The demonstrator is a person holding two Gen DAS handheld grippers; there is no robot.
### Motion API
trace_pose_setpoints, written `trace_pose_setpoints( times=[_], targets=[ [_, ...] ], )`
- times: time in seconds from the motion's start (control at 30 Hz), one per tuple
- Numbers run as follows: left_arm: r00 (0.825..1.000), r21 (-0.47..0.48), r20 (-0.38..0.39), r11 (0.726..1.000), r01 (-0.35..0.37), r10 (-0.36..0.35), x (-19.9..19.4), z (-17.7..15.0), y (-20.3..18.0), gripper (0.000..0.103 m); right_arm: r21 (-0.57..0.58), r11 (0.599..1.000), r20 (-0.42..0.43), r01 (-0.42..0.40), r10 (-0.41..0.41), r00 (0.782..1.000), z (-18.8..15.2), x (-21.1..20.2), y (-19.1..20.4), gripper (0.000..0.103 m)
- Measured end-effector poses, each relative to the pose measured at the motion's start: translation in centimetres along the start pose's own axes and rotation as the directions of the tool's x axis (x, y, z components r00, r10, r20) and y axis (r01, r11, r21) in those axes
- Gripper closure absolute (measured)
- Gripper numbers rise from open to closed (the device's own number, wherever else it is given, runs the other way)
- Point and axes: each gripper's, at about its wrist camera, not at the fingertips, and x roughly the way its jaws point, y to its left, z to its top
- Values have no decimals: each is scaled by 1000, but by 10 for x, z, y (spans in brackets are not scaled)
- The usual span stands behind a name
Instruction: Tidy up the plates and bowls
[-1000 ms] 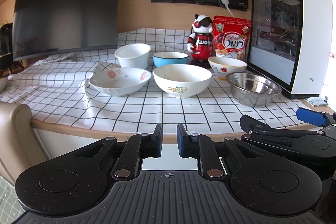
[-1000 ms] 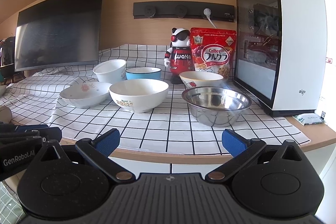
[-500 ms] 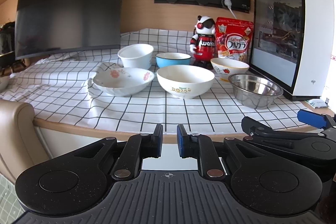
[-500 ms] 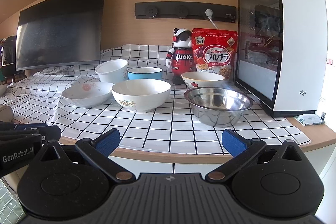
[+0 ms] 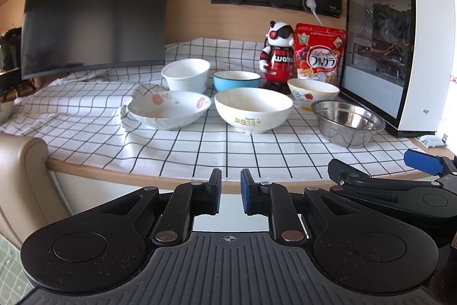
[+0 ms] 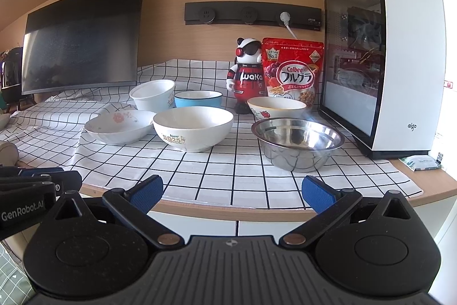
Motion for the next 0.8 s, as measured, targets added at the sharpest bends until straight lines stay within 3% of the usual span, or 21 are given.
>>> trace_pose_setpoints(
  times=[0.63,0.8],
  targets=[
    [1000,-12,-10,1000,-9,9,4,4,5,86,-2,1000,-4,-2,2,1000,2,1,2,0],
    [999,-27,-30,999,21,-22,12,19,9,86,7,1000,-12,-7,7,1000,18,9,-1,0]
  ],
)
